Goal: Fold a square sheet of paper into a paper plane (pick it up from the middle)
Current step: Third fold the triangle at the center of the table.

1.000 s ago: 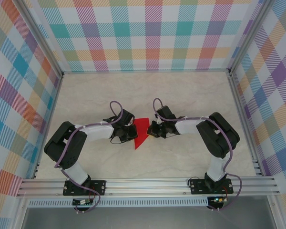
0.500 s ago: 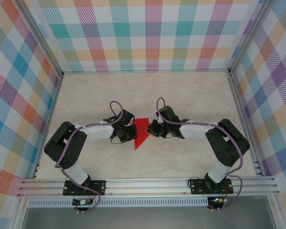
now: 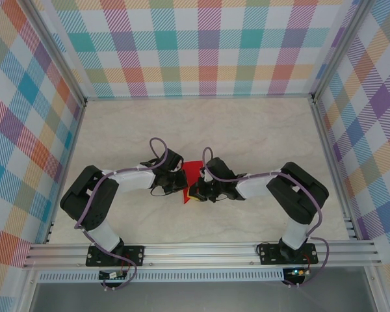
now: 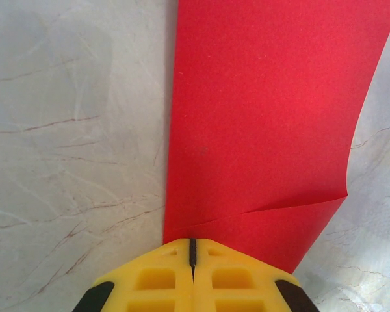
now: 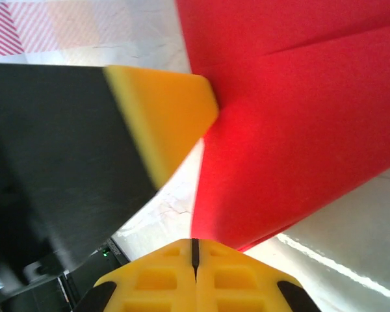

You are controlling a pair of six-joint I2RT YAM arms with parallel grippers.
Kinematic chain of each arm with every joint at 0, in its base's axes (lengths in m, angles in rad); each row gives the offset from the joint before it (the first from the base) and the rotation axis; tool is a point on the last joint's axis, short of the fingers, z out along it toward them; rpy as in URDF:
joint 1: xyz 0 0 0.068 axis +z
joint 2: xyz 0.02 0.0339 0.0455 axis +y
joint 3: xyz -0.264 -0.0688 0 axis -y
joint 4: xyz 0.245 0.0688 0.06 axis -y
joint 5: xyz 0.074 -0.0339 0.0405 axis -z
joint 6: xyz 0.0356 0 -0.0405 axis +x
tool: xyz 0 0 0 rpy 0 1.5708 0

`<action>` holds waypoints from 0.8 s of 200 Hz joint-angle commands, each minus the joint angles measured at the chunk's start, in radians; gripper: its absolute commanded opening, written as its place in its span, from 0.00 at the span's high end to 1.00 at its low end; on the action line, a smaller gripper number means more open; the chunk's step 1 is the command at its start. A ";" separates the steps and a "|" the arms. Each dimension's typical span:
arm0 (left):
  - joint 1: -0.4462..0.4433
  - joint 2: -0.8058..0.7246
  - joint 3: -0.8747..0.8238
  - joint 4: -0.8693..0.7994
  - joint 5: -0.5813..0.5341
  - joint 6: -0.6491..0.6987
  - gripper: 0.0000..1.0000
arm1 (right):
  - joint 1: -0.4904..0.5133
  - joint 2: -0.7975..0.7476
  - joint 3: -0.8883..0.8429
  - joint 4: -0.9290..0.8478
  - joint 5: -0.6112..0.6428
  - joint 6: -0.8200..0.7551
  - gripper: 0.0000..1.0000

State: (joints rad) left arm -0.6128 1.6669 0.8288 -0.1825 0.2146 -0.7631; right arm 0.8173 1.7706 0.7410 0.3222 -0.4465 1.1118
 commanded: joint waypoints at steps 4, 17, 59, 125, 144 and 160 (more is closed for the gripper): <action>-0.002 0.016 -0.040 -0.104 -0.073 -0.003 1.00 | 0.013 0.039 0.033 0.049 -0.029 0.016 0.98; -0.002 0.019 -0.040 -0.104 -0.072 -0.004 1.00 | 0.013 0.051 0.034 0.052 -0.032 0.016 0.97; -0.002 0.019 -0.036 -0.104 -0.072 -0.002 1.00 | 0.014 0.069 0.029 0.026 -0.022 0.006 0.98; -0.002 0.015 -0.042 -0.104 -0.073 -0.004 1.00 | 0.027 0.045 0.073 -0.060 -0.003 -0.052 0.98; -0.002 0.014 -0.041 -0.104 -0.073 -0.004 1.00 | 0.039 0.054 0.087 -0.095 0.014 -0.062 0.98; -0.001 0.012 -0.041 -0.103 -0.072 -0.004 1.00 | 0.040 0.068 0.086 -0.112 0.033 -0.055 0.98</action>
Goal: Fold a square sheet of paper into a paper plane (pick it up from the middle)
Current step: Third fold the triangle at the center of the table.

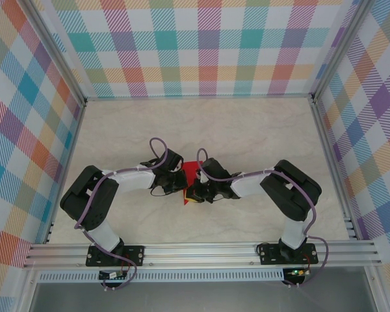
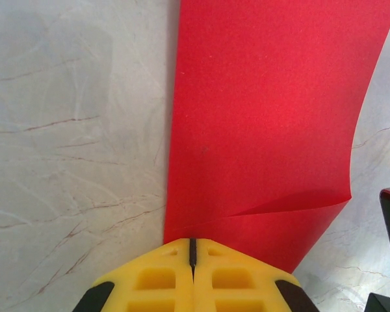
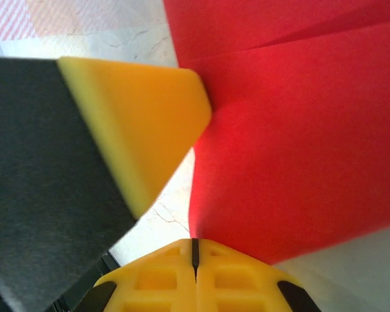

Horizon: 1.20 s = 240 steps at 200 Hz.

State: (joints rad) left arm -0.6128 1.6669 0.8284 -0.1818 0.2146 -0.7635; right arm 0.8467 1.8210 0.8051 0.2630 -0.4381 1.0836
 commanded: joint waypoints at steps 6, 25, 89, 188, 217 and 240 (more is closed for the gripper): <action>-0.002 0.012 -0.040 -0.105 -0.072 -0.003 1.00 | 0.011 0.024 0.020 -0.057 0.028 -0.026 0.98; -0.002 0.012 -0.042 -0.105 -0.072 -0.003 1.00 | 0.011 0.041 0.014 -0.061 0.043 -0.018 0.98; -0.002 0.007 -0.043 -0.105 -0.077 -0.005 1.00 | 0.017 0.003 0.011 -0.023 0.036 -0.032 0.98; -0.002 0.008 -0.040 -0.105 -0.079 -0.005 1.00 | 0.051 0.039 -0.004 -0.043 0.043 -0.009 0.98; -0.002 0.004 -0.041 -0.105 -0.082 -0.005 1.00 | 0.052 0.042 0.007 -0.080 0.056 -0.009 0.99; -0.002 0.004 -0.040 -0.105 -0.084 -0.006 1.00 | 0.052 0.002 0.020 -0.106 0.061 -0.037 0.98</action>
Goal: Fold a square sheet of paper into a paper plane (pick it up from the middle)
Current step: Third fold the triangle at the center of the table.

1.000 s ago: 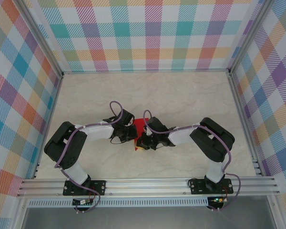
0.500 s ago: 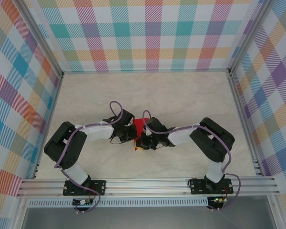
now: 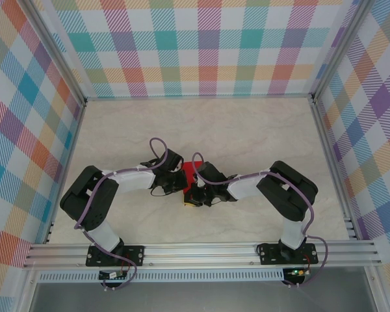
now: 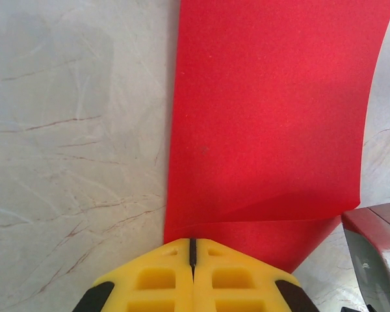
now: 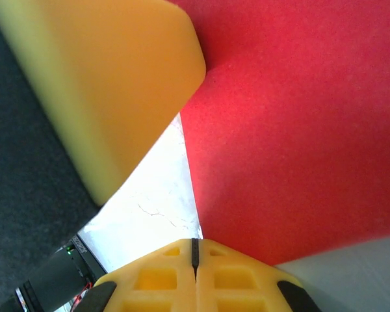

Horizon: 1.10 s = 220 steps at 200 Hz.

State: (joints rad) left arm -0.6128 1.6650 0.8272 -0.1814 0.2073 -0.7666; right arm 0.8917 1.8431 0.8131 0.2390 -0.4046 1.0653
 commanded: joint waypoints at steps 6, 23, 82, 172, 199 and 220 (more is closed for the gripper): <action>-0.002 0.005 -0.038 -0.105 -0.075 -0.003 1.00 | 0.007 -0.041 0.013 -0.082 0.030 -0.025 0.98; -0.002 0.005 -0.034 -0.105 -0.077 -0.001 1.00 | 0.005 -0.107 0.010 -0.101 0.056 -0.048 0.98; -0.002 0.003 -0.033 -0.107 -0.076 0.004 1.00 | -0.074 -0.178 0.003 -0.194 0.108 -0.116 0.97; -0.002 0.004 -0.019 -0.114 -0.065 0.009 1.00 | -0.143 -0.045 0.077 -0.176 0.056 -0.148 0.97; -0.002 -0.012 -0.013 -0.105 -0.036 0.022 1.00 | -0.144 -0.017 0.069 -0.165 0.061 -0.132 0.98; -0.002 -0.063 -0.019 -0.052 -0.013 0.024 1.00 | -0.143 -0.012 0.056 -0.167 0.071 -0.124 0.98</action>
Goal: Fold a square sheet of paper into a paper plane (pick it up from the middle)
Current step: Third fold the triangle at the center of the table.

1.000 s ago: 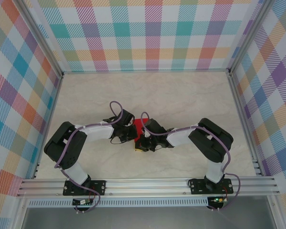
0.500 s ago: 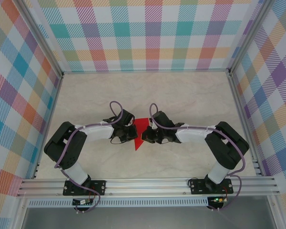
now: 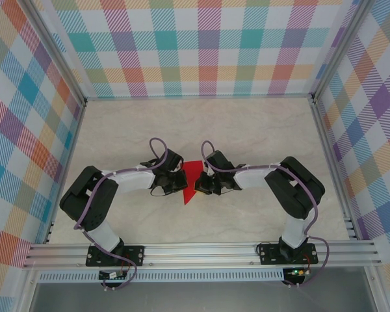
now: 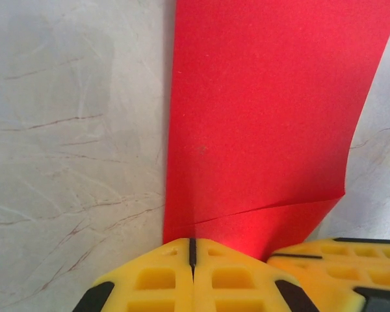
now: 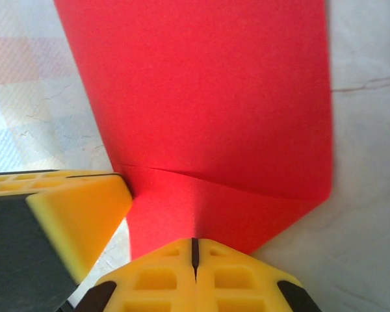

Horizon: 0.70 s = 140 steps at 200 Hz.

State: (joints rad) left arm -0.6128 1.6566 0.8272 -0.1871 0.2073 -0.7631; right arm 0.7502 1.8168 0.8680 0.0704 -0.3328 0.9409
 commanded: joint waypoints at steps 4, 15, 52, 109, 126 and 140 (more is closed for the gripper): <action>-0.002 -0.067 -0.021 -0.043 -0.010 0.021 1.00 | -0.002 0.017 -0.001 0.000 0.001 0.001 0.98; -0.002 -0.106 -0.023 -0.033 0.001 0.027 0.99 | -0.002 0.018 -0.004 -0.004 0.003 0.004 0.98; -0.007 -0.248 -0.106 0.063 0.059 -0.012 0.86 | 0.000 0.014 -0.010 0.002 -0.005 0.012 0.98; -0.069 -0.265 -0.231 0.203 0.112 -0.108 0.89 | -0.001 0.004 -0.009 0.002 -0.013 0.017 0.98; -0.082 -0.237 -0.239 0.220 0.108 -0.115 0.93 | -0.001 0.004 -0.009 0.002 -0.014 0.017 0.98; -0.087 -0.215 -0.245 0.232 0.106 -0.121 0.94 | -0.002 0.004 -0.007 0.001 -0.014 0.017 0.98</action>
State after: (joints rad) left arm -0.6861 1.4075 0.5968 -0.0174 0.2996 -0.8539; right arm 0.7498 1.8168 0.8680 0.0731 -0.3340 0.9527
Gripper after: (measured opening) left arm 0.067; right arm 0.045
